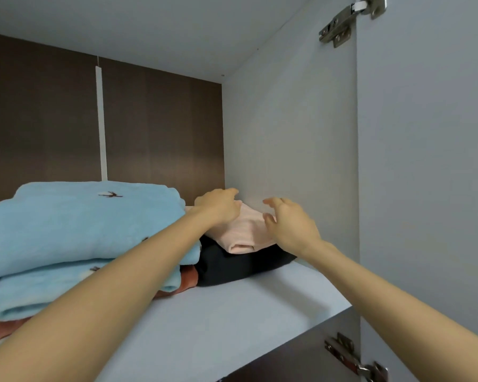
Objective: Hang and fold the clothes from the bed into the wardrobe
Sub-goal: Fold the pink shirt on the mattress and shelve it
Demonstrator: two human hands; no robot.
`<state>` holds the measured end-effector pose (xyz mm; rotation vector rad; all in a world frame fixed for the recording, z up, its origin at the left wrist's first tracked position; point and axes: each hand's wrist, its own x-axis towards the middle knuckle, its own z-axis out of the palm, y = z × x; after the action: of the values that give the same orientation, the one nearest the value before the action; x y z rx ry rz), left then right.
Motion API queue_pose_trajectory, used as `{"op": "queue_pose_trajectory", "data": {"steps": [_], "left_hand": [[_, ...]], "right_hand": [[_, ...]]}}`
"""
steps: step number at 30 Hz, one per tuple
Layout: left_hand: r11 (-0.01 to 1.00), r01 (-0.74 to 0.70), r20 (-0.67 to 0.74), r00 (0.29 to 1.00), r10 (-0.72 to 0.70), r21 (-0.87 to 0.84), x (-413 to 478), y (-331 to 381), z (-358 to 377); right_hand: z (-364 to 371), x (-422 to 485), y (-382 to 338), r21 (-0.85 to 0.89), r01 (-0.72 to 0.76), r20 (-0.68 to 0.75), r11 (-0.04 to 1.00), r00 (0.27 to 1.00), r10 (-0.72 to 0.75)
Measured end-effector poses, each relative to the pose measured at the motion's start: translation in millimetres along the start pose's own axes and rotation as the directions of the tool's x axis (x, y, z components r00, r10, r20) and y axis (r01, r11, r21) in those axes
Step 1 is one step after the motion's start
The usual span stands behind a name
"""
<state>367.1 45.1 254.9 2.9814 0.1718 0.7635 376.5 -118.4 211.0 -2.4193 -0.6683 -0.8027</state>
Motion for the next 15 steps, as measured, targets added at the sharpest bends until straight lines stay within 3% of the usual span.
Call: {"op": "queue_pose_trajectory", "data": {"steps": [6, 10, 15], "left_hand": [[0.980, -0.073, -0.150, 0.988, 0.046, -0.182, -49.1, 12.8, -34.0], [0.968, -0.105, -0.220, 0.974, 0.054, -0.228, -103.3, 23.9, -52.7], [0.967, -0.011, -0.251, 0.966, -0.054, -0.253, -189.8, 43.9, -72.5]], "right_hand": [[-32.7, -28.3, -6.5, 0.113, 0.019, -0.135, 0.993, 0.991, -0.003], [-50.5, -61.4, -13.3, 0.203, 0.054, -0.142, 0.978, 0.990, -0.025], [-77.5, -121.5, -15.9, 0.299, 0.150, -0.088, 0.942, 0.988, -0.130]]}}
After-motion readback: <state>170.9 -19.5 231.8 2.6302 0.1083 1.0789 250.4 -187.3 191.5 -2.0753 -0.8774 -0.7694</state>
